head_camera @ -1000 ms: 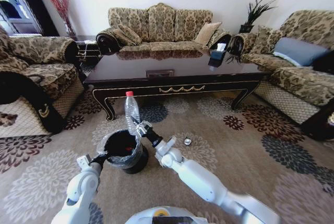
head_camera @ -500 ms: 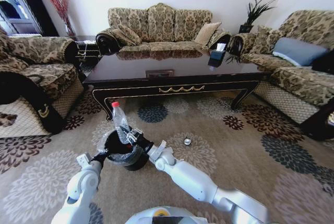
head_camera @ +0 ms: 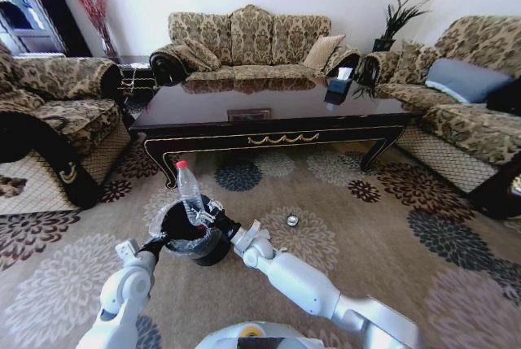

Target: Move to the front of the table and pick up the trash from the floor, then place it into the trash bin.

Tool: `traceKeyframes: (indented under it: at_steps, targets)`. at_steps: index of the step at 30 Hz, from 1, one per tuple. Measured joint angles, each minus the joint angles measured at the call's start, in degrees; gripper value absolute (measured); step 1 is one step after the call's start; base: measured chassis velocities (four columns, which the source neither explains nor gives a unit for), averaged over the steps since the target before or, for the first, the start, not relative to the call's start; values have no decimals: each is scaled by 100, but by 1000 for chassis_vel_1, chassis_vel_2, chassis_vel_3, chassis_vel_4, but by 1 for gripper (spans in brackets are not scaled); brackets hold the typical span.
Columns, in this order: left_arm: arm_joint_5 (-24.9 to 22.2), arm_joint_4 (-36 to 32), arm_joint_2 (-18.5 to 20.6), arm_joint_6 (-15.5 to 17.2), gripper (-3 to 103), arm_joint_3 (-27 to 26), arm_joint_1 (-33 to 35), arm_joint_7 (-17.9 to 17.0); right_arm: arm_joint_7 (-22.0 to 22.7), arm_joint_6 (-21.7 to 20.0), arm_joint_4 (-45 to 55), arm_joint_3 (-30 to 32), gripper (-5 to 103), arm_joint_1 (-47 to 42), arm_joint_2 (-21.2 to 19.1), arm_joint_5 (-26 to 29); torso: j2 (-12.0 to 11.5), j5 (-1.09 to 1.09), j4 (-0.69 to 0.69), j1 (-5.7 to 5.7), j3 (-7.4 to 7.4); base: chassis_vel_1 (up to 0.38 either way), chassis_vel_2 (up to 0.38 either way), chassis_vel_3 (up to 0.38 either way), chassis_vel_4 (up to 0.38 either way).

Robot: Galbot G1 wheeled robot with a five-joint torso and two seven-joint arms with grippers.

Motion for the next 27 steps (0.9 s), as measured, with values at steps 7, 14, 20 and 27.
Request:
traceKeyframes:
  at_steps: [7,14,20,27]
  targets:
    - [14,-24,8,-35,3,-58,69,-1,9,17,9,17,91,-66,0,-47,0,0,0,0,0,0,0,0,0]
    - [14,-162,24,-45,3,-200,136,0,631,-87,12,472,100,-132,5,-148,0,0,0,0,0,0,0,0,0]
    - [-131,-423,32,-5,3,-385,196,-67,1924,-638,-137,1043,100,-72,-73,-746,0,0,0,0,0,0,0,0,0]
    - [-132,-690,31,37,3,-448,360,-101,4592,-2166,-314,1622,100,-295,-261,-1355,0,1,-1,0,0,0,0,0,0]
